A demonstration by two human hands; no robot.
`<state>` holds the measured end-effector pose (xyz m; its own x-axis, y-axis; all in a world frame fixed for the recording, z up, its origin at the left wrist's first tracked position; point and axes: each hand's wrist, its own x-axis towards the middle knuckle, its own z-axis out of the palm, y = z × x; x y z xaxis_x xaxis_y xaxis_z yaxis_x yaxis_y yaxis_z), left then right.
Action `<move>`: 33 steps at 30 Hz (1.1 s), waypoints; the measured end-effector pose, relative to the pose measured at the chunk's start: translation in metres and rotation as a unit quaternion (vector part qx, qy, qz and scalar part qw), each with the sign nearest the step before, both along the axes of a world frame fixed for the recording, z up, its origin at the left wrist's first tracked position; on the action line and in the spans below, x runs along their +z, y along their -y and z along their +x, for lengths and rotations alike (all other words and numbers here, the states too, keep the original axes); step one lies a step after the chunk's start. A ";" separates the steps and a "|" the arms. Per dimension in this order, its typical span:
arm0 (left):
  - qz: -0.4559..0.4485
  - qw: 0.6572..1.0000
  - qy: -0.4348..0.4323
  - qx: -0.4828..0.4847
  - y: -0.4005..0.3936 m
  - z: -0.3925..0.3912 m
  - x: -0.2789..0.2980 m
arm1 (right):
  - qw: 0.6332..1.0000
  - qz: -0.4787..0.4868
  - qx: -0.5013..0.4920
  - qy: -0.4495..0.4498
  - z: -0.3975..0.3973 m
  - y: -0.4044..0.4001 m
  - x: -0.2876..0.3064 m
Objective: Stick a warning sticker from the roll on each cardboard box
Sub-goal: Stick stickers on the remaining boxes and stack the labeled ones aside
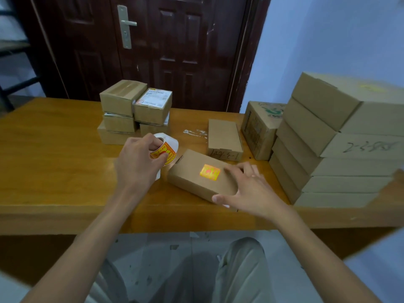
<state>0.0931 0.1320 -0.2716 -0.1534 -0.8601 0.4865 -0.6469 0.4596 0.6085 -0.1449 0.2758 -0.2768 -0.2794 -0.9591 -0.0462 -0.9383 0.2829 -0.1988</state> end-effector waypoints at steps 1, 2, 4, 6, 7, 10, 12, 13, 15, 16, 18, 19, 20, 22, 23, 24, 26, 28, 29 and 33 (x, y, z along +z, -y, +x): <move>0.004 1.000 -0.001 -0.007 -0.002 -0.001 -0.001 | 1.000 0.007 -0.007 -0.017 0.005 -0.008 0.001; 0.011 1.000 -0.001 -0.013 -0.004 -0.002 -0.001 | 0.999 0.010 -0.021 -0.029 0.011 -0.017 0.001; 0.019 1.000 0.000 -0.021 -0.009 -0.004 -0.003 | 0.997 0.000 -0.066 -0.032 0.022 -0.037 0.000; 0.018 1.000 -0.004 -0.024 -0.013 -0.007 -0.003 | 0.993 0.000 -0.117 -0.032 0.031 -0.059 0.000; 0.016 0.999 -0.011 -0.026 -0.014 -0.009 -0.003 | 0.989 0.005 -0.142 -0.037 0.034 -0.069 0.001; 0.012 0.999 -0.019 -0.036 -0.017 -0.018 0.000 | 0.976 0.007 -0.212 -0.055 0.037 -0.086 0.000; 0.011 0.999 -0.013 -0.035 -0.019 -0.025 0.000 | 0.964 -0.006 -0.254 -0.074 0.037 -0.085 -0.002; 0.014 0.999 -0.011 -0.032 -0.020 -0.029 0.000 | 0.959 -0.013 -0.272 -0.083 0.037 -0.080 -0.003; 0.018 0.999 -0.007 -0.028 -0.021 -0.035 -0.001 | 0.949 -0.024 -0.300 -0.095 0.035 -0.065 -0.008; 0.021 0.999 -0.005 -0.025 -0.021 -0.038 -0.002 | 0.945 -0.027 -0.311 -0.096 0.032 -0.056 -0.010; 0.022 0.999 0.000 -0.025 -0.022 -0.043 -0.003 | 0.941 -0.043 -0.322 -0.091 0.027 -0.040 -0.013; 0.023 0.999 0.001 -0.027 -0.023 -0.046 -0.004 | 0.941 -0.055 -0.324 -0.083 0.024 -0.034 -0.013; 0.024 0.999 0.002 -0.028 -0.024 -0.049 -0.005 | 0.941 -0.067 -0.323 -0.074 0.023 -0.029 -0.012; 0.025 0.999 0.005 -0.031 -0.027 -0.055 -0.006 | 0.946 -0.073 -0.306 -0.073 0.022 -0.026 -0.013; 0.025 0.999 0.005 -0.033 -0.028 -0.057 -0.008 | 0.953 -0.077 -0.282 -0.087 0.022 -0.027 -0.015; 0.026 0.999 0.004 -0.036 -0.029 -0.060 -0.009 | 0.961 -0.085 -0.243 -0.100 0.022 -0.028 -0.019; 0.027 0.999 0.003 -0.043 -0.029 -0.064 -0.012 | 0.977 -0.109 -0.141 -0.117 0.017 -0.028 -0.028; 0.031 0.998 0.009 -0.050 -0.029 -0.071 -0.014 | 0.984 -0.108 -0.073 -0.125 0.008 -0.026 -0.037; 0.035 0.998 0.013 -0.053 -0.030 -0.074 -0.015 | 0.985 -0.097 -0.066 -0.123 0.004 -0.025 -0.040; 0.050 0.996 0.024 -0.066 -0.033 -0.083 -0.021 | 0.985 -0.097 -0.084 -0.116 -0.001 -0.029 -0.045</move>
